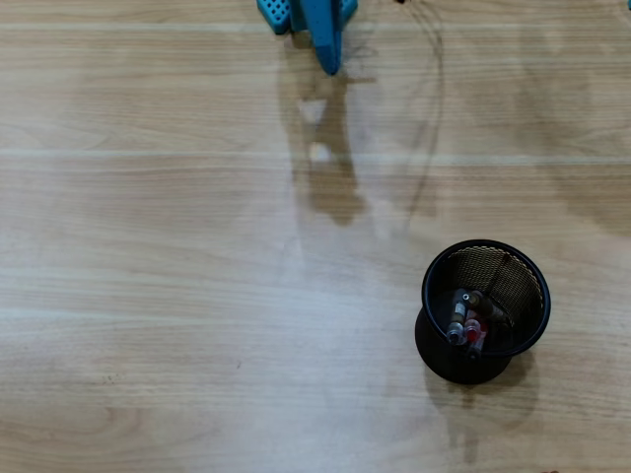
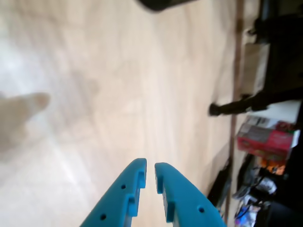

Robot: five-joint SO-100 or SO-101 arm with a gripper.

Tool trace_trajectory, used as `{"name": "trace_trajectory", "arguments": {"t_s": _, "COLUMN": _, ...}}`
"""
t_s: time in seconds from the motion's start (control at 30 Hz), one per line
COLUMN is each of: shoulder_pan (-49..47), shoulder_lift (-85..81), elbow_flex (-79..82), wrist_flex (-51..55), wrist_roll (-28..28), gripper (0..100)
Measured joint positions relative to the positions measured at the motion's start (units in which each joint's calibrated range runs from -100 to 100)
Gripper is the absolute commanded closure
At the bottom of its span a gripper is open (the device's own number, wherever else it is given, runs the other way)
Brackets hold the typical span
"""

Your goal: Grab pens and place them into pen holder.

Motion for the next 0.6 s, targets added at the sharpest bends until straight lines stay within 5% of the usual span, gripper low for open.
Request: {"name": "trace_trajectory", "arguments": {"t_s": 0.6, "shoulder_pan": 2.9, "shoulder_lift": -42.0, "elbow_flex": 54.3, "wrist_flex": -19.4, "wrist_roll": 2.9, "gripper": 96}}
